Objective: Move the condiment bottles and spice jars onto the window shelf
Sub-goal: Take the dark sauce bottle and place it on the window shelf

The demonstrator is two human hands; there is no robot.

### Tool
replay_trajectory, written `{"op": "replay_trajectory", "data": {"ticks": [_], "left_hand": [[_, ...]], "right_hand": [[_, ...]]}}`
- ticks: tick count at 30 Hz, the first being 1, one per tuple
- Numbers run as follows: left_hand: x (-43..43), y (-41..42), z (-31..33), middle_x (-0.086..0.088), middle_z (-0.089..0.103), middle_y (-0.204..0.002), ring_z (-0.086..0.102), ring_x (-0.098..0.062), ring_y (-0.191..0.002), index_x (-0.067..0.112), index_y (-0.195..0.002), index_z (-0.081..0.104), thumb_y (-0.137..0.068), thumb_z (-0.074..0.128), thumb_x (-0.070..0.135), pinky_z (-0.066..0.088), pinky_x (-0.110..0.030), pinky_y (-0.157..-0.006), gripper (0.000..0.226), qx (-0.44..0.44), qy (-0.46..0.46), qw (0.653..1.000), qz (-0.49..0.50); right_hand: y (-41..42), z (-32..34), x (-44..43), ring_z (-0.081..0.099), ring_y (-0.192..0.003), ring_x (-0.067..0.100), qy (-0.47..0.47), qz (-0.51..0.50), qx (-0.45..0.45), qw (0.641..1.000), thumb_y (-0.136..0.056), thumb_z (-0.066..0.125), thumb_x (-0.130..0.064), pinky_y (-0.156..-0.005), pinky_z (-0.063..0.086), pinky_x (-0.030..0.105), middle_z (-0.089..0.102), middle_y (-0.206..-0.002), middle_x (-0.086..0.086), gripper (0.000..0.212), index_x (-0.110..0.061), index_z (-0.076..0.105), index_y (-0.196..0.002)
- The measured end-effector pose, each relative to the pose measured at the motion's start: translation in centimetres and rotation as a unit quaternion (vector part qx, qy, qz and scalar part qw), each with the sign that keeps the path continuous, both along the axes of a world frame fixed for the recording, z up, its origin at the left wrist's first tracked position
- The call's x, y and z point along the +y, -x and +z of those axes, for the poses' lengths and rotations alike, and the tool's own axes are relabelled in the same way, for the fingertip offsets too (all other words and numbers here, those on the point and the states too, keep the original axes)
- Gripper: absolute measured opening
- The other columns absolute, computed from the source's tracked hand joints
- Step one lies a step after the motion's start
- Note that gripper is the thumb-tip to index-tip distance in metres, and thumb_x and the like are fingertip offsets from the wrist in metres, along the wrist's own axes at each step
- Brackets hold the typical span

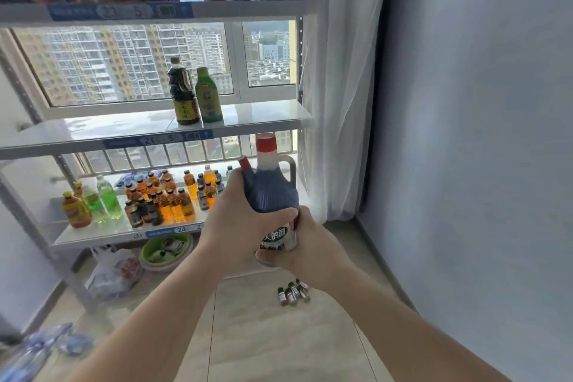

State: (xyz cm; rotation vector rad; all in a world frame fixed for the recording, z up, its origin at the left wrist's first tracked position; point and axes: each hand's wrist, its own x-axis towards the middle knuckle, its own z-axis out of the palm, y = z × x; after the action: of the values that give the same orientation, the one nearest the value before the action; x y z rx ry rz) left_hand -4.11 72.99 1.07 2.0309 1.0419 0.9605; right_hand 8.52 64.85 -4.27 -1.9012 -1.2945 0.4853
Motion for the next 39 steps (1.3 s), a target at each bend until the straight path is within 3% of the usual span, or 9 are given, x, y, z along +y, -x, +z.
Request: {"op": "replay_trajectory", "data": {"ticks": [7, 12, 15, 23, 30, 39], "left_hand": [[10.0, -3.2, -0.6, 0.024, 0.057, -0.105, 0.062, -0.011, -0.102, 0.038, -0.119, 0.042, -0.062, 0.093, 0.05, 0.057, -0.032, -0.08, 0.078, 0.01, -0.005, 1.0, 0.018], [19.0, -5.1, -0.1, 0.023, 0.058, -0.103, 0.063, -0.014, -0.1, 0.035, -0.117, 0.044, -0.06, 0.093, 0.05, 0.06, -0.045, -0.083, 0.077, 0.007, -0.004, 1.0, 0.03], [24.5, -6.5, 0.9, 0.023, 0.057, -0.102, 0.063, -0.017, -0.101, 0.033, -0.118, 0.044, -0.06, 0.093, 0.049, 0.06, -0.045, -0.084, 0.077, 0.013, -0.014, 1.0, 0.023], [36.9, -10.1, 2.5, 0.023, 0.054, -0.095, 0.062, -0.017, -0.093, 0.029, -0.11, 0.043, -0.064, 0.092, 0.049, 0.05, -0.031, -0.066, 0.07, 0.034, -0.048, 0.998, 0.014], [46.0, -14.9, 1.7, 0.02, 0.056, -0.095, 0.061, -0.006, -0.09, 0.029, -0.11, 0.045, -0.063, 0.093, 0.046, 0.06, -0.044, -0.079, 0.069, 0.024, -0.035, 0.999, 0.026], [57.1, -22.0, 1.2, 0.013, 0.062, -0.102, 0.065, -0.016, -0.097, 0.027, -0.111, 0.049, -0.06, 0.094, 0.047, 0.06, -0.043, -0.08, 0.071, 0.017, -0.02, 0.997, 0.078]], "right_hand": [[-3.5, -0.3, 10.4, 0.066, -0.097, 0.008, 0.006, 0.028, 0.005, 1.0, -0.062, 0.084, -0.063, -0.088, 0.056, 0.039, 0.066, -0.102, -0.019, 0.072, -0.033, 0.043, -0.114], [-5.6, 0.4, 19.5, 0.063, -0.093, 0.004, 0.009, 0.032, -0.015, 0.999, -0.064, 0.085, -0.065, -0.081, 0.052, 0.032, 0.064, -0.101, -0.022, 0.074, -0.034, 0.042, -0.116], [-6.6, 1.0, 25.1, 0.065, -0.094, 0.005, 0.0, 0.021, -0.018, 1.0, -0.063, 0.084, -0.067, -0.085, 0.054, 0.033, 0.065, -0.102, -0.02, 0.076, -0.032, 0.044, -0.117], [-9.9, 2.4, 37.3, 0.067, -0.1, 0.013, -0.01, 0.015, -0.009, 1.0, -0.066, 0.087, -0.059, -0.089, 0.055, 0.036, 0.068, -0.109, -0.014, 0.077, -0.027, 0.044, -0.121], [-14.9, 1.6, 46.8, 0.067, -0.097, 0.012, -0.014, 0.031, -0.016, 0.999, -0.065, 0.089, -0.057, -0.084, 0.054, 0.03, 0.068, -0.108, -0.016, 0.075, -0.031, 0.04, -0.116], [-22.8, 1.2, 58.9, 0.067, -0.093, 0.007, -0.014, 0.076, 0.0, 0.997, -0.062, 0.088, -0.058, -0.083, 0.057, 0.034, 0.069, -0.101, -0.018, 0.071, -0.035, 0.045, -0.113]]}}
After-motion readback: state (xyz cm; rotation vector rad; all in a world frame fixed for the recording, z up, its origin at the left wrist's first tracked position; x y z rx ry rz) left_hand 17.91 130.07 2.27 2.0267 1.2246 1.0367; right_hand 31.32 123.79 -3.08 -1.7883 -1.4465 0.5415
